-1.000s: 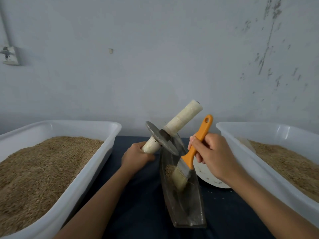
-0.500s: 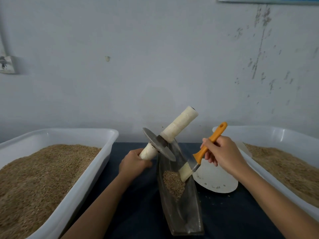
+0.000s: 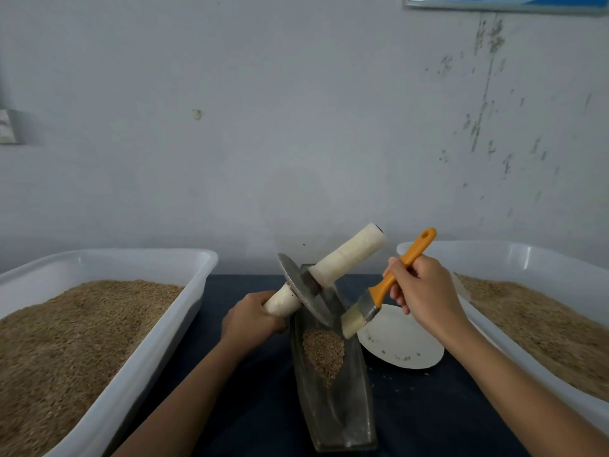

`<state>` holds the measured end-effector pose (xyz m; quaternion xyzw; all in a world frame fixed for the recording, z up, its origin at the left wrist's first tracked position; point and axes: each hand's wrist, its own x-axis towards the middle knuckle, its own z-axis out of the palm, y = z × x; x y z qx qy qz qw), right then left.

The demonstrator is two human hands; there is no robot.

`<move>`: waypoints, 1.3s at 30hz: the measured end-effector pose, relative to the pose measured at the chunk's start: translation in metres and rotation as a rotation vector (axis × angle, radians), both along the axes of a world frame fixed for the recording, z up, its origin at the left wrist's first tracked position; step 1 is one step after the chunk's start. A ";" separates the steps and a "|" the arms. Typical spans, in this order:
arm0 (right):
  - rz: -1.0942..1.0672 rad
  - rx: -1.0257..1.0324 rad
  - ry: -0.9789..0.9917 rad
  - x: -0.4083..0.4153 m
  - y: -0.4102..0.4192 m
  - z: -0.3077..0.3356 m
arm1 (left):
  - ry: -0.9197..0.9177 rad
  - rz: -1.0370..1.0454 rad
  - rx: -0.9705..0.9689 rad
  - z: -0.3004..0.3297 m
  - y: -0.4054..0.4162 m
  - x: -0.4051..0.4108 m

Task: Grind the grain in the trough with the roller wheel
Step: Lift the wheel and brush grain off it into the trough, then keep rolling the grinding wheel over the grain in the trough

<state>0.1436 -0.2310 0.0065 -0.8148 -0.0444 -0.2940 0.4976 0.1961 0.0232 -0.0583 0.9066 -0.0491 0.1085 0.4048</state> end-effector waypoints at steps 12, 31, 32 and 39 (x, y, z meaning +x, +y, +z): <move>-0.059 -0.938 -0.202 -0.020 -0.007 -0.028 | -0.015 0.022 -0.003 0.004 -0.001 -0.005; -0.285 -1.190 -0.424 -0.003 0.017 0.004 | -0.113 0.082 0.130 0.025 0.000 -0.011; -0.284 -1.210 -0.431 0.001 0.023 0.008 | -0.143 0.088 0.163 0.032 0.001 -0.012; -0.166 -1.290 -0.267 0.017 0.040 0.025 | -0.282 0.050 0.445 0.057 -0.006 -0.024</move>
